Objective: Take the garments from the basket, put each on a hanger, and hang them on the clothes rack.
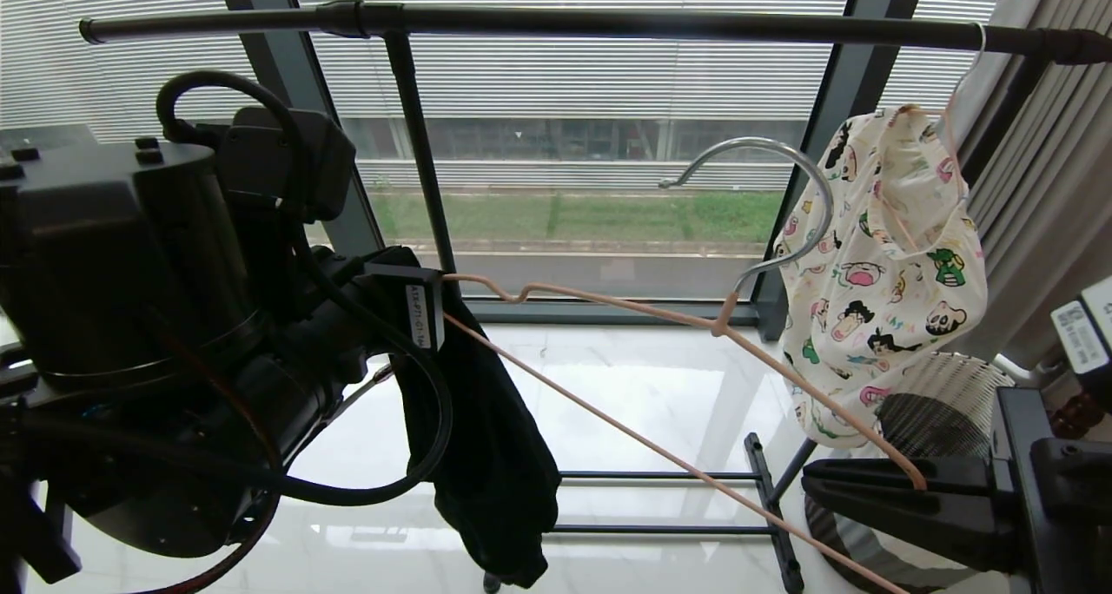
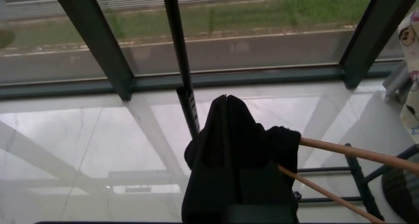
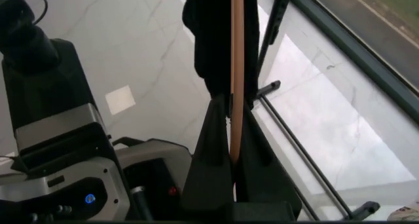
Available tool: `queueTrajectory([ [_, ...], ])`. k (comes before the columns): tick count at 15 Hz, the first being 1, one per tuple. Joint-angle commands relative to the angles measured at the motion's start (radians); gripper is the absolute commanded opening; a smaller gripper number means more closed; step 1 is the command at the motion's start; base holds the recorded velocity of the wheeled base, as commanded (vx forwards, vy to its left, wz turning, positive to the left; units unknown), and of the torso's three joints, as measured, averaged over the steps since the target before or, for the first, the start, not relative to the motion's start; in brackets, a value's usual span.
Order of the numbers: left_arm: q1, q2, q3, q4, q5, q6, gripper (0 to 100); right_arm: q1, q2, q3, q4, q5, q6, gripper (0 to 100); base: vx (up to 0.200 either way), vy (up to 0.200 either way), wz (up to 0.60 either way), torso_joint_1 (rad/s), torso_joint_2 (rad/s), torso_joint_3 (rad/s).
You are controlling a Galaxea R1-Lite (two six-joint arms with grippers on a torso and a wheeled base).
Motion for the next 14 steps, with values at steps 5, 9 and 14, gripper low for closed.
queueTrajectory([
  [5,-0.002,0.009,-0.014,-0.004,0.001,0.003,0,0.054,0.017,0.0,0.004,0.002,0.002,0,0.0,0.0,0.0,0.0,0.0,0.0],
  [9,-0.002,0.011,-0.014,-0.004,0.001,0.003,0,0.056,0.02,0.002,0.007,0.002,0.002,0,0.0,0.0,0.0,0.0,0.0,0.0],
  [14,-0.017,0.009,-0.019,-0.004,0.001,0.001,0,0.068,0.04,0.0,0.012,0.002,0.004,0,0.0,0.0,0.0,0.0,0.0,0.0],
])
